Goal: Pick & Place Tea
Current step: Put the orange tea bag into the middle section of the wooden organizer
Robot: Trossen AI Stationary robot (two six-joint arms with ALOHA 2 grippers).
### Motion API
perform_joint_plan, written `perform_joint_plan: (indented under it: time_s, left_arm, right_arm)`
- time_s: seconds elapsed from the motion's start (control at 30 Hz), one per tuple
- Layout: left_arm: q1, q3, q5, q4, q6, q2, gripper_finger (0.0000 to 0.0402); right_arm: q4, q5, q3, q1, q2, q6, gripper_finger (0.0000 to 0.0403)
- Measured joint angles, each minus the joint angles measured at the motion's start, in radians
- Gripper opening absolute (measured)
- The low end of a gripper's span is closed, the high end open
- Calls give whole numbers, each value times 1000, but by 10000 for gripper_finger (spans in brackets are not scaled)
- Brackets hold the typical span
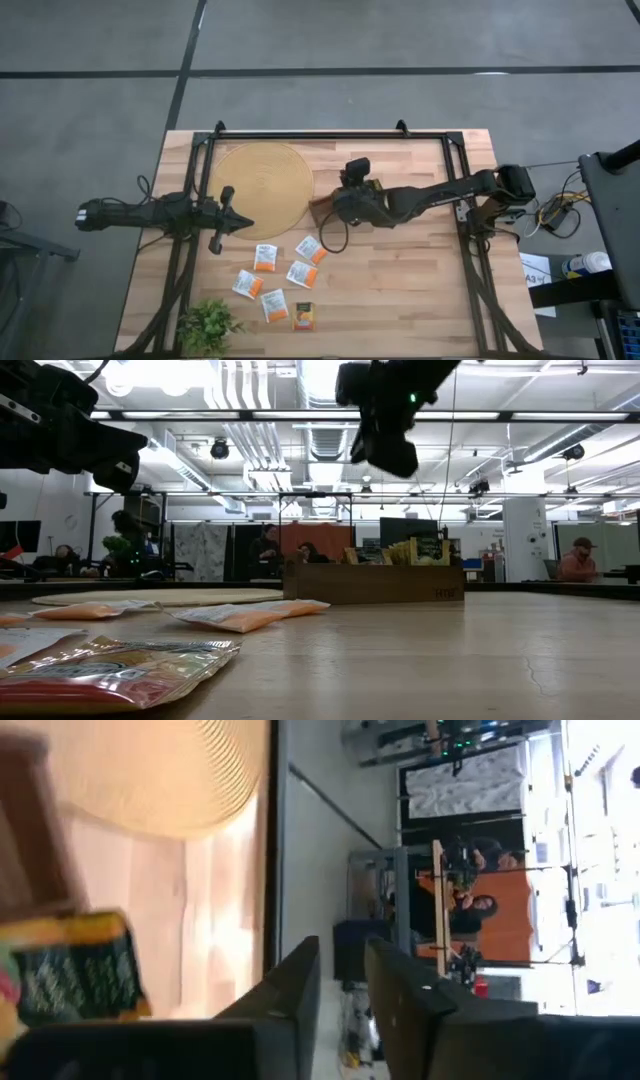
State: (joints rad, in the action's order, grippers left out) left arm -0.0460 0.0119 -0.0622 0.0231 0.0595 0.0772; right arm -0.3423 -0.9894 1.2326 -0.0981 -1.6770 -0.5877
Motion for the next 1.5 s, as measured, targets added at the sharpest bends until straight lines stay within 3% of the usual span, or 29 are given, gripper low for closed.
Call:
perform_joint_plan:
  time_s: [0.1,0.17,0.33,0.43,0.57,0.63,0.7,1.0,1.13,1.5]
  left_arm:
    - [0,0,0,0,0,0,0]
    - [0,0,0,0,0,0,0]
    - [-1,0,0,0,0,1,0]
    - [-1,0,0,0,0,3,0]
    - [-1,0,0,0,0,5,0]
    - [-1,0,0,0,0,5,0]
    - [-1,0,0,0,0,5,0]
    - [-1,0,0,0,0,5,0]
    - [-1,0,0,0,0,5,0]
    - [-1,0,0,0,0,7,0]
  right_arm:
    - [-46,9,42,-7,18,64,37]
    - [-137,77,75,-7,26,146,16]
    - [-269,321,127,-7,67,389,9]
    - [-268,501,130,-10,107,400,8]
    - [-225,829,108,-10,155,376,8]
    - [-163,916,86,-8,179,411,8]
    - [-129,912,60,2,209,472,8]
    - [-43,689,-85,45,360,823,8]
    - [58,627,-189,48,447,790,8]
    - [369,628,-598,44,752,761,8]
